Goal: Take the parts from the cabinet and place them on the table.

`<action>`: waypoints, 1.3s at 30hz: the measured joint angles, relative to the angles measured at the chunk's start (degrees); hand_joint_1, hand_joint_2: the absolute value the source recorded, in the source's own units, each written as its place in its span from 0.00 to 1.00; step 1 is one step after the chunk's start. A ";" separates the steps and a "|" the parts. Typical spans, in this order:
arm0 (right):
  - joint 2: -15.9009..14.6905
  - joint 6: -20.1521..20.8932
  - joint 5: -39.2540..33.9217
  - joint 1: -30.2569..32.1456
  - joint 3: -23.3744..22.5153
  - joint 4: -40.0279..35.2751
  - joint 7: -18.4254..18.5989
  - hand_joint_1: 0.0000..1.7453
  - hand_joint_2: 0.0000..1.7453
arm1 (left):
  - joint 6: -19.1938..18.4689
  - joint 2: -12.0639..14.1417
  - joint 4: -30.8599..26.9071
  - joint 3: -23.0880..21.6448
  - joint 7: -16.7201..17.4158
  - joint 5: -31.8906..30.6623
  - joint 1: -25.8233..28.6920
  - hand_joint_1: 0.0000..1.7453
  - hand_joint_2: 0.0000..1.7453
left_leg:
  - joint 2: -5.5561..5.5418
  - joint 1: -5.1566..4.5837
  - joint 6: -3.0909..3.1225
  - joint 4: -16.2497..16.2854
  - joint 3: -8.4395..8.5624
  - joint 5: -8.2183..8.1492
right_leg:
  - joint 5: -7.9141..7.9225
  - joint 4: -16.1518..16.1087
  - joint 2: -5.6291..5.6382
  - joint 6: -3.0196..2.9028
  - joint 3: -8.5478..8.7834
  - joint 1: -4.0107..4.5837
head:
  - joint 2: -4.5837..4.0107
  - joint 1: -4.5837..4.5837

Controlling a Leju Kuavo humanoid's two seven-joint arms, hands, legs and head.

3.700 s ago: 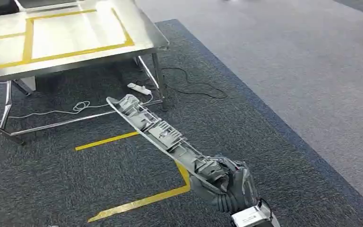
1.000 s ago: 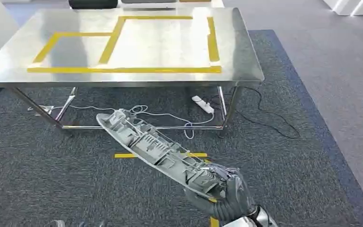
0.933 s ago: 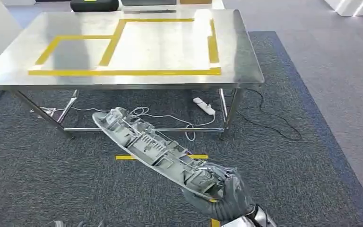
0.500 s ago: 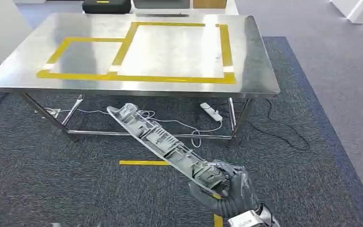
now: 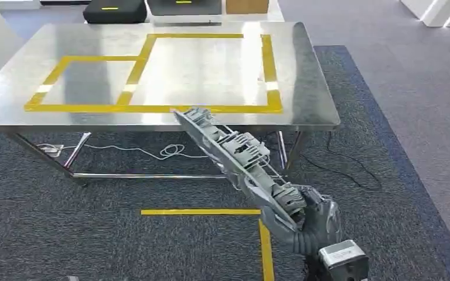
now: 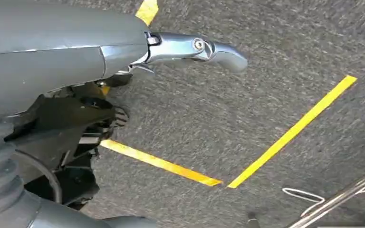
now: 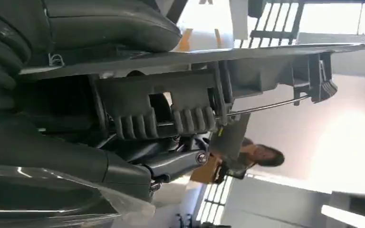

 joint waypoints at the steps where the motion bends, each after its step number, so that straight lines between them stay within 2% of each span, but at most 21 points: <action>1: 0.41 0.28 0.00 -0.05 -0.39 -0.20 -0.15 1.00 1.00 | 0.00 -0.02 0.00 0.00 -0.02 -0.06 -0.13 0.00 1.00 | -0.22 0.07 -0.41 2.66 -1.28 -0.69 | -0.25 -0.18 0.06 -0.38 0.53 -0.08 | 0.00 -0.28; 4: 1.53 1.22 0.33 -0.16 -1.38 -0.37 -0.79 1.00 1.00 | 0.00 0.02 0.00 0.13 -0.02 -0.31 -0.09 0.00 1.00 | -0.27 0.59 -1.18 14.70 -8.95 -5.88 | -1.18 -0.21 0.53 -0.65 1.41 -0.19 | 0.00 -0.28; 6: 1.86 1.53 0.50 -0.09 -1.68 -0.35 -0.79 1.00 1.00 | 0.00 0.02 0.00 0.17 -0.02 -0.33 0.17 0.00 1.00 | -0.27 0.77 -1.25 15.69 -11.15 -4.80 | -1.98 -0.21 0.93 -0.49 2.53 -0.23 | 0.00 -0.28; 9: 2.34 1.97 0.70 -0.04 -1.96 -0.35 -0.83 1.00 1.00 | 0.00 0.09 0.00 0.24 -0.02 -0.44 0.16 0.00 1.00 | -0.25 0.83 -0.90 3.91 -8.19 5.06 | -3.47 -0.27 1.11 0.08 4.72 -0.41 | 0.00 -0.26; 10: 2.53 2.07 0.87 -0.05 -2.05 -0.35 -0.94 1.00 1.00 | 0.00 0.11 0.00 0.26 -0.02 -0.44 0.23 0.00 1.00 | -0.29 0.72 -0.77 1.84 -7.42 6.21 | -3.97 -0.45 1.07 0.57 4.41 -0.38 | 0.00 -0.20; 11: 2.58 2.23 1.05 -0.09 -2.14 -0.35 -0.98 1.00 1.00 | 0.00 0.09 0.00 0.28 -0.02 -0.48 0.13 0.00 1.00 | -0.14 0.39 -0.46 0.91 -8.19 2.15 | -4.14 -0.27 1.31 0.93 5.22 -0.22 | -0.02 -0.60; 13: 2.73 2.69 1.42 -0.25 -2.29 -0.37 -1.05 1.00 1.00 | 0.02 0.11 0.00 0.31 -0.04 -0.50 0.20 0.00 1.00 | -0.30 0.47 0.42 0.60 -7.86 4.36 | -4.25 0.08 1.12 1.80 5.69 -0.17 | 0.00 -0.33; 16: 2.73 3.32 1.66 -0.22 -2.38 -0.37 -1.16 1.00 1.00 | 0.07 0.09 0.00 0.37 -0.07 -0.57 0.09 0.00 1.00 | -0.52 0.65 1.72 0.07 -5.83 4.45 | -5.87 1.78 1.06 2.55 5.19 -0.31 | -0.02 -0.06; 19: 2.73 3.63 1.68 -0.31 -2.27 -0.39 -1.40 1.00 1.00 | 0.00 0.04 0.00 0.37 -0.07 -0.59 -0.23 0.00 1.00 | -0.77 0.39 2.41 0.01 -5.57 3.94 | -11.11 13.60 1.15 2.83 -2.04 -0.26 | -0.02 0.20; 20: 2.73 3.95 1.87 -0.30 -2.29 -0.39 -1.42 1.00 1.00 | 0.02 0.04 0.00 0.37 -0.07 -0.68 -0.17 0.00 1.00 | -0.82 0.25 2.49 0.02 -5.41 3.68 | -11.57 16.28 1.15 2.77 -4.27 -0.25 | -0.02 0.17; 22: 2.73 4.54 2.75 -0.29 -2.34 -0.33 -1.40 1.00 1.00 | 0.02 0.07 0.00 0.39 -0.07 -0.79 -0.06 0.00 1.00 | -1.05 -0.06 2.58 0.02 -4.64 3.04 | -7.92 14.10 1.15 2.29 -5.22 -0.15 | -0.02 0.24; 24: 2.73 4.94 3.63 -0.39 -2.12 -0.33 -1.49 1.00 1.00 | 0.02 0.02 0.00 0.39 -0.07 -1.07 -0.17 0.00 1.00 | -1.17 -0.37 2.56 -0.02 -3.31 2.21 | -0.80 4.66 1.19 1.14 -2.26 0.33 | -0.02 0.28; 25: 2.71 5.09 4.00 -0.49 -1.88 -0.33 -1.60 1.00 1.00 | 0.02 -0.07 0.02 0.39 -0.07 -1.16 -0.08 0.00 1.00 | -1.15 -0.24 2.48 -0.22 -3.16 1.86 | 0.04 2.23 1.09 0.33 -1.09 0.74 | -0.02 0.22; 26: 2.71 5.18 4.39 -0.54 -1.59 -0.24 -1.57 1.00 1.00 | 0.02 -0.11 0.00 0.39 -0.07 -1.22 -0.25 0.00 1.00 | -1.20 -0.28 2.22 -0.18 -3.14 1.77 | -3.20 2.32 1.00 0.20 -1.75 1.06 | -0.02 -0.20; 27: 2.71 5.20 4.61 -0.59 -1.35 -0.28 -1.62 1.00 1.00 | 0.04 -0.13 0.00 0.42 -0.07 -1.22 -0.42 0.00 1.00 | -1.18 -0.14 1.78 -0.26 -3.35 1.61 | -3.68 0.86 1.26 -0.05 -1.29 1.18 | -0.02 0.09; 28: 2.71 5.22 4.79 -0.41 -1.09 -0.31 -1.64 1.00 1.00 | 0.02 -0.24 0.00 0.39 -0.02 -1.42 -0.39 0.00 1.00 | -1.14 -0.22 1.37 -0.19 -2.40 1.70 | -1.41 0.12 1.24 -0.48 -0.79 1.20 | -0.02 0.11; 31: 2.71 5.27 5.40 -0.43 -0.65 -0.26 -1.46 1.00 1.00 | 0.02 -0.22 -0.04 0.39 -0.04 -1.62 -0.41 0.00 1.00 | -1.16 -0.34 0.52 1.70 -2.25 1.37 | -0.44 -1.48 0.97 -0.53 2.25 0.20 | -0.02 0.04; 34: 2.71 5.27 5.64 -0.85 0.02 -0.26 -1.55 1.00 1.00 | 0.02 -0.11 -0.04 0.39 -0.02 -1.66 -0.66 0.00 1.00 | -1.16 0.44 -0.74 12.73 -9.13 -2.37 | -0.96 -1.84 1.04 -0.54 3.15 -0.17 | -0.02 -0.44; 36: 2.71 5.27 5.64 -0.82 0.07 -0.26 -1.51 1.00 1.00 | 0.02 -0.09 -0.04 0.39 -0.02 -1.66 -0.42 0.00 1.00 | -1.15 0.89 -1.22 15.30 -12.22 -4.71 | -1.77 -1.84 1.27 -0.25 3.90 -0.48 | -0.02 -0.39; 37: 2.71 5.27 5.64 -0.78 0.07 -0.24 -1.46 1.00 1.00 | 0.02 -0.09 -0.04 0.42 -0.02 -1.66 -0.35 0.00 1.00 | -1.14 1.13 -1.51 13.66 -12.24 -3.60 | -2.22 -1.84 1.38 -0.05 4.52 -0.65 | -0.02 -0.44; 39: 2.71 5.27 5.64 -0.74 0.17 -0.17 -1.44 1.00 1.00 | 0.02 -0.04 -0.04 0.39 -0.02 -1.68 -0.38 0.00 1.00 | -1.12 1.49 -2.06 5.76 -10.13 2.58 | -3.36 -1.84 1.43 0.70 6.01 -1.10 | -0.02 -0.42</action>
